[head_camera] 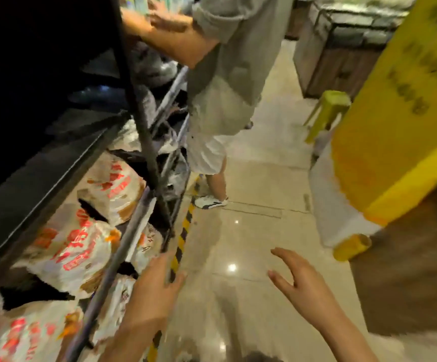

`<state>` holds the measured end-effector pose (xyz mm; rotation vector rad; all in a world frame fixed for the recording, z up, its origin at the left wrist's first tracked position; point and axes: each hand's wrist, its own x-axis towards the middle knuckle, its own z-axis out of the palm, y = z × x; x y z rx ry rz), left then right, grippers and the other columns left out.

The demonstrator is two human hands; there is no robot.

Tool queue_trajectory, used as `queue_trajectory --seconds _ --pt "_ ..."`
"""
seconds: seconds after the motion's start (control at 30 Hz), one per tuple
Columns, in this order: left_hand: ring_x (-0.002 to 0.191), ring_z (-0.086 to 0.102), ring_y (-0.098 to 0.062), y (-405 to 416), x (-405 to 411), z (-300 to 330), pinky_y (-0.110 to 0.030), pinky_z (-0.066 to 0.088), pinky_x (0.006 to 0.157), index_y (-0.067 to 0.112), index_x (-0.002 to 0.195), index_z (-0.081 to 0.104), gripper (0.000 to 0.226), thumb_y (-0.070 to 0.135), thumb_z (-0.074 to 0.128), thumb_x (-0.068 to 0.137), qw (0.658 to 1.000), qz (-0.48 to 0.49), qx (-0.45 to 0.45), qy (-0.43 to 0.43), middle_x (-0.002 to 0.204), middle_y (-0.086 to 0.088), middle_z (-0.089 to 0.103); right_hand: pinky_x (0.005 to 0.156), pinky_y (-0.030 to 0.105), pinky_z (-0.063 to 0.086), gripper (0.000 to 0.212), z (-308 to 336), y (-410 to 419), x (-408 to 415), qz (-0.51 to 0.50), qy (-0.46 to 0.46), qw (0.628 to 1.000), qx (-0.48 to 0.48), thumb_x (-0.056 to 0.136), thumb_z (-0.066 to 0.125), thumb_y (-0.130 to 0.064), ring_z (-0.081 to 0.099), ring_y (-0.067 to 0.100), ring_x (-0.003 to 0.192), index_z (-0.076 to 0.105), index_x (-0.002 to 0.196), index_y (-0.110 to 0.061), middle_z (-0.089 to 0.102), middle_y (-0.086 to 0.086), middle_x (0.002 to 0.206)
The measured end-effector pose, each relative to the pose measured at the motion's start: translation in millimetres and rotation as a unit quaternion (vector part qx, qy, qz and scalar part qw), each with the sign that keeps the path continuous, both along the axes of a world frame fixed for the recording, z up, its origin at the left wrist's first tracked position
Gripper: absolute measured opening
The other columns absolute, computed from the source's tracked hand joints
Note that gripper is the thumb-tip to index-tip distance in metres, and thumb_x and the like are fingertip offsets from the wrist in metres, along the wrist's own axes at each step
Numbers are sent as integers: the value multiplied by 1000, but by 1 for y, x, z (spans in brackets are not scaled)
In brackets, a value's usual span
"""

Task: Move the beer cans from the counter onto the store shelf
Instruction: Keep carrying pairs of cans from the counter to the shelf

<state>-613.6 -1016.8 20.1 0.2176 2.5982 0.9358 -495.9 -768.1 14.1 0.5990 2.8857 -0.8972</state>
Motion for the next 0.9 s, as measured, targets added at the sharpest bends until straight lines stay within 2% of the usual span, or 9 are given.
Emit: queue_trajectory --seconds 0.1,0.27,0.33,0.43,0.53,0.6,0.73,0.9 --pt "132 37 -10 78 31 7 -26 31 106 28 140 38 54 39 55 91 990 -137 17 24 144 9 40 94 17 36 46 4 43 76 -114 6 993 -15 91 54 -45 48 3 119 46 134 -30 49 -15 137" --pt "117 47 -5 204 119 19 -18 33 94 26 133 46 46 32 60 89 954 -285 83 29 132 10 51 94 16 34 45 14 98 206 -240 3 971 -2 93 48 -47 46 2 119 42 136 -35 43 -21 139" --pt "117 48 -6 250 164 22 -22 36 96 25 131 49 44 30 60 88 935 -336 108 25 130 10 52 96 16 34 45 21 117 260 -290 -6 957 -2 93 48 -48 43 2 122 40 136 -37 42 -21 139" --pt "119 49 -8 314 235 25 -30 39 102 25 129 51 43 31 61 88 906 -400 140 16 131 10 52 91 17 34 44 27 141 341 -370 -21 929 -4 93 47 -50 47 3 114 40 135 -39 42 -23 137" --pt "120 46 -5 363 297 27 -26 36 104 29 130 48 43 32 60 89 878 -452 158 2 130 15 48 84 13 28 42 29 158 407 -436 -13 900 -8 93 47 -49 47 0 99 42 133 -39 42 -24 133" --pt "120 43 -2 387 328 30 -21 33 100 33 132 46 43 35 57 90 863 -481 156 -9 128 20 44 84 15 31 40 28 168 437 -466 3 885 -27 93 49 -47 47 -2 97 43 131 -38 44 -25 131" --pt "117 43 2 424 357 34 -17 33 96 35 131 45 42 36 56 90 849 -507 147 -30 125 24 44 91 18 40 39 25 198 466 -483 42 873 -47 92 51 -45 48 -3 106 46 130 -38 47 -24 131" --pt "116 47 -2 478 353 30 -22 37 96 31 129 49 42 31 60 88 858 -496 130 -24 127 16 52 97 16 33 39 29 260 464 -469 70 878 -62 93 51 -40 42 -3 118 47 132 -33 47 -21 130"
